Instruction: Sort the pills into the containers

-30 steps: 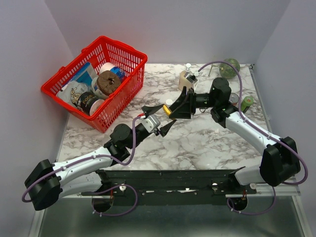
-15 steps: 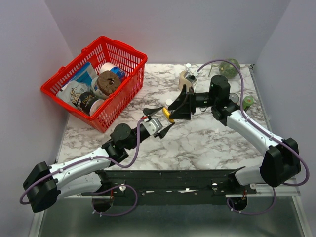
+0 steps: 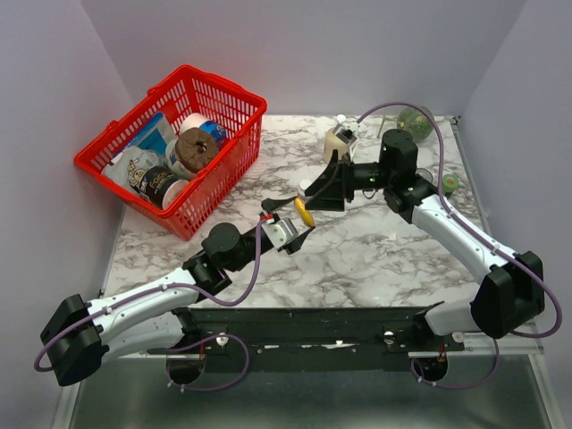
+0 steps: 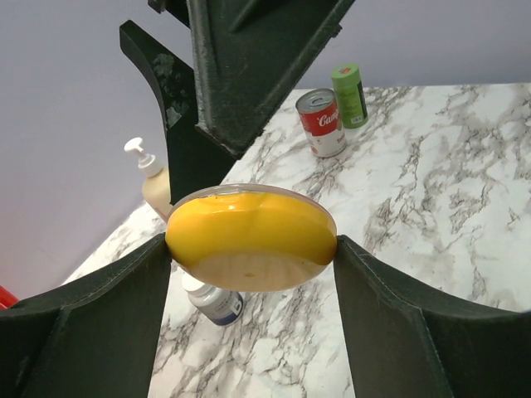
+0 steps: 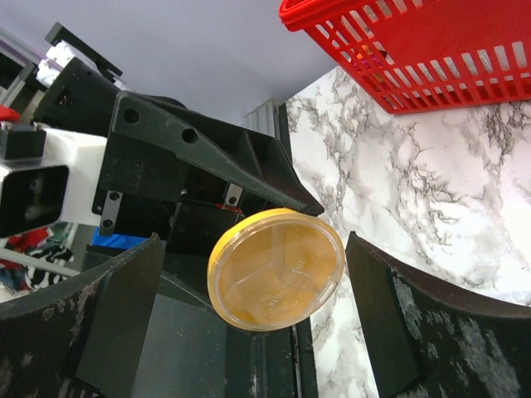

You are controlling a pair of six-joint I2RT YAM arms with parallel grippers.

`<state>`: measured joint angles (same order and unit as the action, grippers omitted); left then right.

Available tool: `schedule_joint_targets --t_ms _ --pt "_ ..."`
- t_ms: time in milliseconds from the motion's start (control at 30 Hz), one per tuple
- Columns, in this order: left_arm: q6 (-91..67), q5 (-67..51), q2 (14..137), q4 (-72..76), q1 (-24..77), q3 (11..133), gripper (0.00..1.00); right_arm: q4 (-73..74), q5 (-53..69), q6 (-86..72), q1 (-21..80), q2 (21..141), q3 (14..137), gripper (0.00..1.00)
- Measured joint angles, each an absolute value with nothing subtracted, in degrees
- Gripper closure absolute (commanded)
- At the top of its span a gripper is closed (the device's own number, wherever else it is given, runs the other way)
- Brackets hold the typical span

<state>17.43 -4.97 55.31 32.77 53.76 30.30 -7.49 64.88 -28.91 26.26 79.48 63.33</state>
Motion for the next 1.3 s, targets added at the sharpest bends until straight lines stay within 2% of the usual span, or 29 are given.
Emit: schedule_joint_targets --t_ms 167,433,1300 --pt "18.3 -5.0 55.4 31.0 53.8 30.7 0.85 -3.2 62.5 -27.5 26.3 79.5 64.7 0.05" --pt "19.2 -5.0 55.1 30.5 53.8 31.2 0.85 1.4 60.4 -27.0 26.3 80.4 65.2 0.0" --pt "20.8 -7.3 51.0 29.0 53.8 31.5 0.86 -6.6 66.5 -37.7 28.2 81.4 63.7 0.01"
